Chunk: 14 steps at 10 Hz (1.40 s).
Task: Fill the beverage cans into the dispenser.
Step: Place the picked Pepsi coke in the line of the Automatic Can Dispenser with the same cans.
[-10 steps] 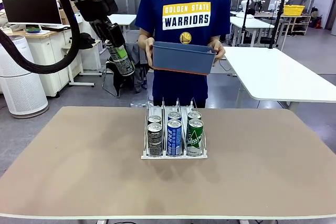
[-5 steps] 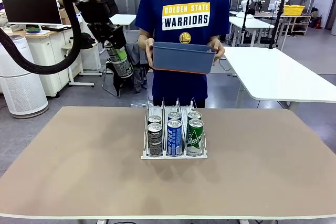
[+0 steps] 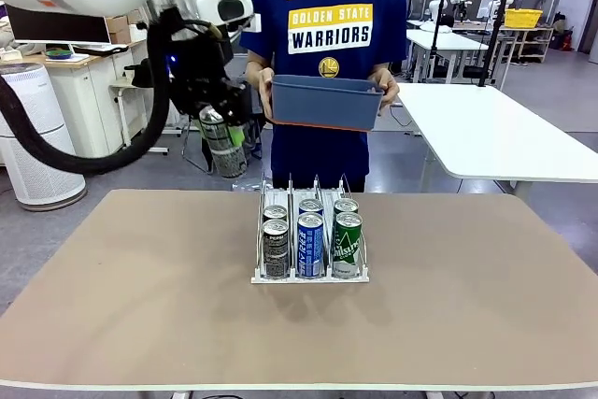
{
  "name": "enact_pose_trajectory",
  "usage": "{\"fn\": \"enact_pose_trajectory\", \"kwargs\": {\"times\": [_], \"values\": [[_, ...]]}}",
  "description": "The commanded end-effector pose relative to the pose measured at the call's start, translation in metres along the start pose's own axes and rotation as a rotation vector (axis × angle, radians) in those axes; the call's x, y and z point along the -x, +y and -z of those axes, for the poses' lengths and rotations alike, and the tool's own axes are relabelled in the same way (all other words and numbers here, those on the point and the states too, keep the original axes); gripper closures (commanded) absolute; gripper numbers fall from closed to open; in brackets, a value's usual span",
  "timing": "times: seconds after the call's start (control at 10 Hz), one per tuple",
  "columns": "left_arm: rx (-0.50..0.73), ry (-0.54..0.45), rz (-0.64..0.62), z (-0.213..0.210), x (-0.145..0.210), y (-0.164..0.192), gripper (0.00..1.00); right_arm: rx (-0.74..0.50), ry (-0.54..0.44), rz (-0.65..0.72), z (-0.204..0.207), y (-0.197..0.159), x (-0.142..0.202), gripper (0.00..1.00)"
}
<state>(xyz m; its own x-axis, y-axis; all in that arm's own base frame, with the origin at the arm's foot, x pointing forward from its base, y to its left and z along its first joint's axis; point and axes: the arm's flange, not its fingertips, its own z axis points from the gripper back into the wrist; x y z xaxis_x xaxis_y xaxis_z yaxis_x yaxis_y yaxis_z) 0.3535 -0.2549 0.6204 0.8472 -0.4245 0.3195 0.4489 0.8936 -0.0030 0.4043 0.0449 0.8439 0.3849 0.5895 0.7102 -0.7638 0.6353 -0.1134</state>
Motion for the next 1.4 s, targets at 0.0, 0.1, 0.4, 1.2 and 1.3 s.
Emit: {"fn": "enact_pose_trajectory", "kwargs": {"times": [0.0,0.1,0.4,1.2,1.3], "values": [[0.036,-0.053,-0.044,0.017,0.018,-0.021,0.42,-0.008,0.0,0.0,0.0,0.001,-0.001,0.0],[0.05,-0.04,-0.042,0.026,0.026,-0.031,0.42,-0.008,0.0,0.0,0.0,0.001,-0.001,0.0],[0.13,-0.001,0.067,0.07,0.036,-0.048,0.42,-0.008,0.0,0.0,0.0,0.001,-0.001,0.0],[0.071,0.025,0.021,0.085,0.031,-0.052,0.42,-0.008,0.0,0.0,0.0,0.001,-0.001,0.0],[0.072,-0.006,0.006,0.097,0.031,-0.051,0.42,-0.008,0.0,0.0,0.0,0.001,-0.001,0.0]]}}
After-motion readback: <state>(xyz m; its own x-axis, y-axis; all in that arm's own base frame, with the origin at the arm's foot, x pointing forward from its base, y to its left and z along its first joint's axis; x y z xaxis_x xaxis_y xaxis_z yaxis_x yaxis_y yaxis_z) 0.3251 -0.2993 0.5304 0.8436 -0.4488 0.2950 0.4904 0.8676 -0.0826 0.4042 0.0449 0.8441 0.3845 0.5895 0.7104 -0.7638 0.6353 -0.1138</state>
